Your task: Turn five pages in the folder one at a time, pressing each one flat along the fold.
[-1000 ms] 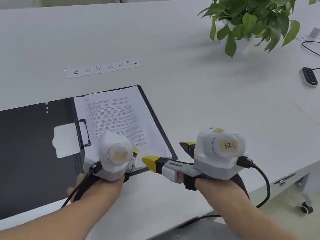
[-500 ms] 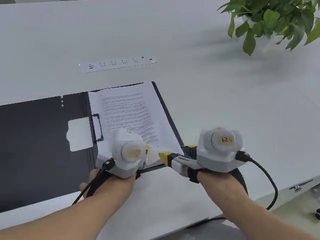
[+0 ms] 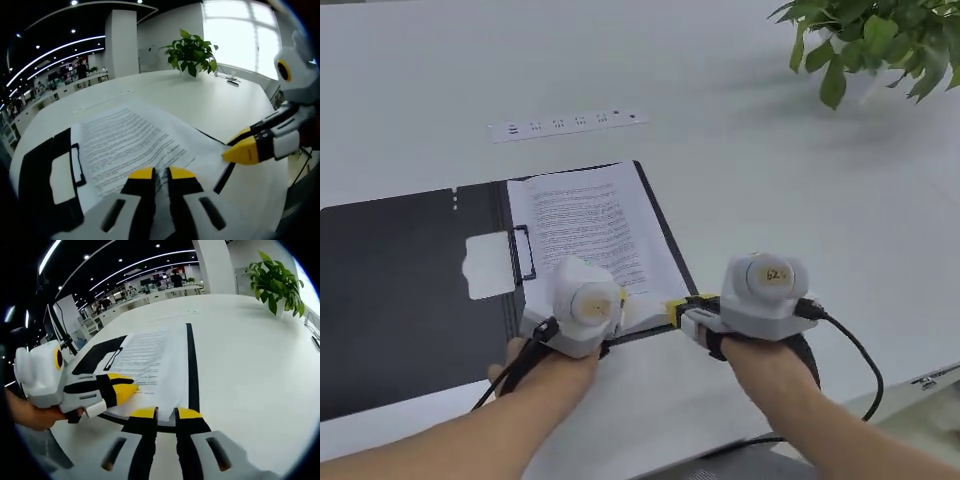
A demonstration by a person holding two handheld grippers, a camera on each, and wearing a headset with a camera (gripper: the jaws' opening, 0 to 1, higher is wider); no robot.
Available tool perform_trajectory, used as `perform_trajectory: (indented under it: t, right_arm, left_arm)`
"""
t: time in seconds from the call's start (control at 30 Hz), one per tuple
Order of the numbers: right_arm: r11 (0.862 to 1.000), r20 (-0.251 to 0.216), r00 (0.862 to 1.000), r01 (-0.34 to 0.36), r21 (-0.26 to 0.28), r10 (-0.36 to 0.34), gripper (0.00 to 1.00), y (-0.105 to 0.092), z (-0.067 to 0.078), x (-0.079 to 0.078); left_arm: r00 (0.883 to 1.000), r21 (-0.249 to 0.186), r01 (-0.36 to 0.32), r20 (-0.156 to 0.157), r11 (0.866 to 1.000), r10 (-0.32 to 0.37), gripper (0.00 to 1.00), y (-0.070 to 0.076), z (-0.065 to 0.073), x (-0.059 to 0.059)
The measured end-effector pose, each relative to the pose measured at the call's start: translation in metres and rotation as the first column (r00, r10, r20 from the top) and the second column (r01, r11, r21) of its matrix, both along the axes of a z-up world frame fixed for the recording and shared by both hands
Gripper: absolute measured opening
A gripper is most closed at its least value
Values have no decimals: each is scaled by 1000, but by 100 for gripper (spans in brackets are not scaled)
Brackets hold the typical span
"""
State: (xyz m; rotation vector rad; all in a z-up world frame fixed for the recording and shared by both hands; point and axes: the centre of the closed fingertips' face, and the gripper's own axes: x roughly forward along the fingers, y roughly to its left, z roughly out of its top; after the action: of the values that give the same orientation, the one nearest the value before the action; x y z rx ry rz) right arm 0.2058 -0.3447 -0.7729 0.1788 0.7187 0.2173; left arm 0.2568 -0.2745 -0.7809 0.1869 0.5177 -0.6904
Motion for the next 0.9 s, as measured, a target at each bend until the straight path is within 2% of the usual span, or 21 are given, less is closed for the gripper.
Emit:
perform_trajectory:
  t: [0.07, 0.2, 0.37, 0.9]
  right_arm:
    - [1000, -6, 1000, 4, 3, -4, 9, -1, -1, 0]
    - [999, -11, 1000, 11, -33, -11, 0, -7, -3, -1]
    - [1000, 0, 1000, 13, -28, -13, 0, -6, -1, -2]
    - [999, 77, 997, 19, 49, -23, 0, 7, 32, -1]
  left_arm:
    - [1000, 1, 1, 0, 1000, -1, 7, 0, 0, 0]
    - [1000, 0, -1, -5, 1000, 1, 8, 0, 0, 1]
    - [1000, 0, -5, -13, 1000, 5, 7, 0, -1, 0]
    - [999, 0, -23, -46, 1000, 23, 9, 5, 2, -7]
